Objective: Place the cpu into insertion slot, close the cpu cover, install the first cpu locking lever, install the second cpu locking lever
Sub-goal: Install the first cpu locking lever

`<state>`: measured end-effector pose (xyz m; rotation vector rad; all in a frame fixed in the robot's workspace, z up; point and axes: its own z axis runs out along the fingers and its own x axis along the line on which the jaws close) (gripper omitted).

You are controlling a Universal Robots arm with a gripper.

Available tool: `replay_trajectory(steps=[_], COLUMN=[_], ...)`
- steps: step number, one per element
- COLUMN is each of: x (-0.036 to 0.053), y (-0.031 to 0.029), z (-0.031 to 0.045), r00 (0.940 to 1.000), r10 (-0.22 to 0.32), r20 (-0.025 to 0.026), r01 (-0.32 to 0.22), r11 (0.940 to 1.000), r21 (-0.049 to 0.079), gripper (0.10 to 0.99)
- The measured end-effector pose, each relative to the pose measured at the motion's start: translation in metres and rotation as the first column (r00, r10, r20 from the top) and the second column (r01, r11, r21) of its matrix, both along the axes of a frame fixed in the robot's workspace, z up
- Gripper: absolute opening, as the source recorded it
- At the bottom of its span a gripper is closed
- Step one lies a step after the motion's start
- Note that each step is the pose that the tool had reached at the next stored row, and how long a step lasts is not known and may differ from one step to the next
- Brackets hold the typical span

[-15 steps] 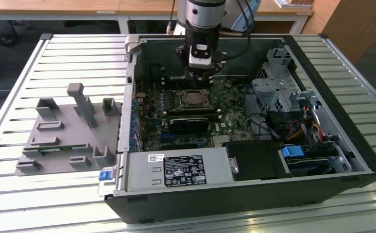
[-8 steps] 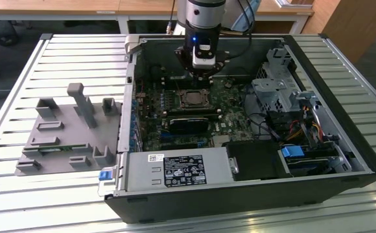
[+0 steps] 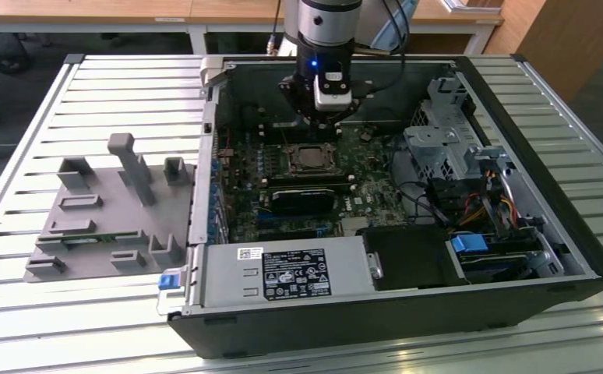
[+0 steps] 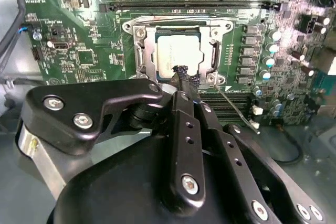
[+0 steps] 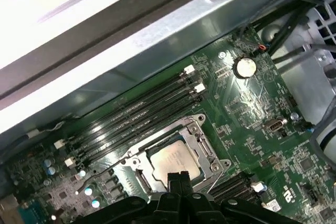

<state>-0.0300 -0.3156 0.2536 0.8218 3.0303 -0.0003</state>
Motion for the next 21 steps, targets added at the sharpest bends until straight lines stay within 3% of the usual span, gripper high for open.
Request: replay_trajectory(steps=[12, 21], x=[0.0, 0.0], y=[0.0, 0.0], z=[-0.0004, -0.0006], r00=[0.9931, 0.9779], r10=[0.117, 0.209], r20=[0.0, -0.0001], r01=[-0.117, -0.209], r11=[0.9931, 0.9779], r21=[0.0, 0.0], gripper=[0.106, 0.106])
